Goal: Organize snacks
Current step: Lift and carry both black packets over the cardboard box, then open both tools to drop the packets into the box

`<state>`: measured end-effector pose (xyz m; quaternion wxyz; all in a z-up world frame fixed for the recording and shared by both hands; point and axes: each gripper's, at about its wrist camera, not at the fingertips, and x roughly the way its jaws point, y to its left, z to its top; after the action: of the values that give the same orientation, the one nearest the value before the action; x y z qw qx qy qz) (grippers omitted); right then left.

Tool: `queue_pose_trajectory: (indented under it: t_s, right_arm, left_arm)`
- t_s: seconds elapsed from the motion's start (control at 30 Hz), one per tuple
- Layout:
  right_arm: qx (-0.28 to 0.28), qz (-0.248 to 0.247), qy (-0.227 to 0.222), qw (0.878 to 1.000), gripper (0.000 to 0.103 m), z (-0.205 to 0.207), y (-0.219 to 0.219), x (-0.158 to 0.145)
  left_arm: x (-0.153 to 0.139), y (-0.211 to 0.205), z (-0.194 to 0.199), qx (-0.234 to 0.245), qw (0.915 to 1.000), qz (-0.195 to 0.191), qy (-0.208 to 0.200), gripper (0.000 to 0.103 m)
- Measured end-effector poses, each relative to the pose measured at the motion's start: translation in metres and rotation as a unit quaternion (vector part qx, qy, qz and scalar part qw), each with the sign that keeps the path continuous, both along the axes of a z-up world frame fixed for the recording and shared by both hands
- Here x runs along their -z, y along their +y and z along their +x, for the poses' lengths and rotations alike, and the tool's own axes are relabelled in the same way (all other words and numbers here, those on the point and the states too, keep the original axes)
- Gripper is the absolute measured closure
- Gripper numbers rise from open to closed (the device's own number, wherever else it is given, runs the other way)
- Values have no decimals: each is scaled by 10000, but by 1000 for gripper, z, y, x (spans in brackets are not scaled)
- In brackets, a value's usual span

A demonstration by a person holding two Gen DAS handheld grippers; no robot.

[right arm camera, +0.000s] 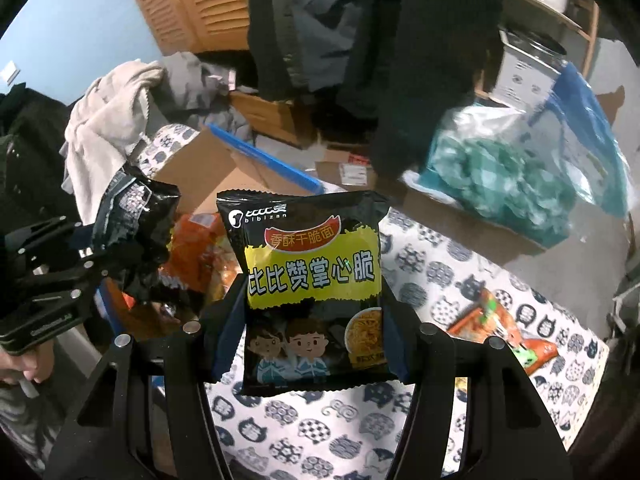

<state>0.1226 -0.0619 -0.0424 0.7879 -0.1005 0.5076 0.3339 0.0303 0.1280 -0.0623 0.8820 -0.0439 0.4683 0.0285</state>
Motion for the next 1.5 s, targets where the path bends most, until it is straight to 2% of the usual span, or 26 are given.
queue_pose_trajectory:
  t_s: [0.53, 0.77, 0.9, 1.07, 1.3, 1.43, 1.5]
  right_arm:
    - [-494, -102, 147, 9986, 43, 0, 87, 14]
    - [-478, -75, 263, 9985, 43, 4, 106, 19]
    - [-506, -100, 317, 9982, 43, 6, 116, 22]
    - [-483, -94, 363, 9981, 43, 10, 123, 24]
    - [-462, -99, 377, 9982, 42, 14, 125, 28]
    - [-477, -67, 319, 9983, 34, 13, 120, 23]
    - [-471, -86, 241, 9986, 34, 12, 116, 19]
  left_arm:
    - [35, 62, 6, -803, 9961, -77, 344, 68]
    - [39, 70, 5, -901, 9952, -50, 371, 67]
    - [38, 68, 5, -876, 9953, 3, 403, 59]
    - [28, 72, -1, -1011, 9945, 77, 280, 35]
    - [22, 78, -5, -1108, 9936, -62, 200, 31]
    - [25, 73, -3, -1039, 9939, -258, 278, 31]
    - [24, 67, -1, -966, 9945, -313, 271, 31]
